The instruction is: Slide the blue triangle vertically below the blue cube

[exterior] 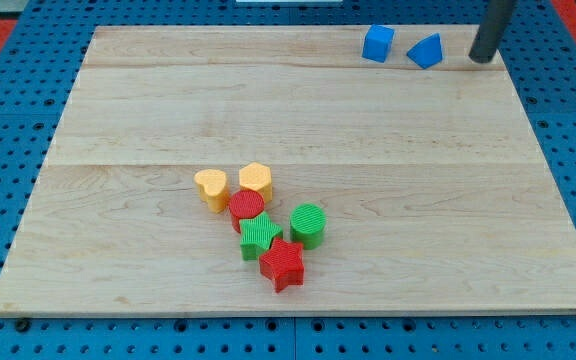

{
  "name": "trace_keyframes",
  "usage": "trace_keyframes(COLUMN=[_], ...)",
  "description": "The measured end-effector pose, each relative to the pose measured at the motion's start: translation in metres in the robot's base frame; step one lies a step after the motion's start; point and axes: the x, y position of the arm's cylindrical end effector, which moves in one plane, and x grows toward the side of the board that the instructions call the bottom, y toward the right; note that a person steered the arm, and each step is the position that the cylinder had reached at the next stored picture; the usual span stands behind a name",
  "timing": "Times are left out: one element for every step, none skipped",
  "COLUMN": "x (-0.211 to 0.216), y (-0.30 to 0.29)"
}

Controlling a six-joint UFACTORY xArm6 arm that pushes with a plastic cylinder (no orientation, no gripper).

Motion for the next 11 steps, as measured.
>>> trace_keyframes(x=[-0.023,-0.012,0.031,0.004,0.013,0.074,0.080,0.059,0.059,0.087,0.112], y=[-0.116,-0.253,-0.292,-0.217,-0.113,-0.159,-0.241,-0.232,-0.333,-0.339,-0.303])
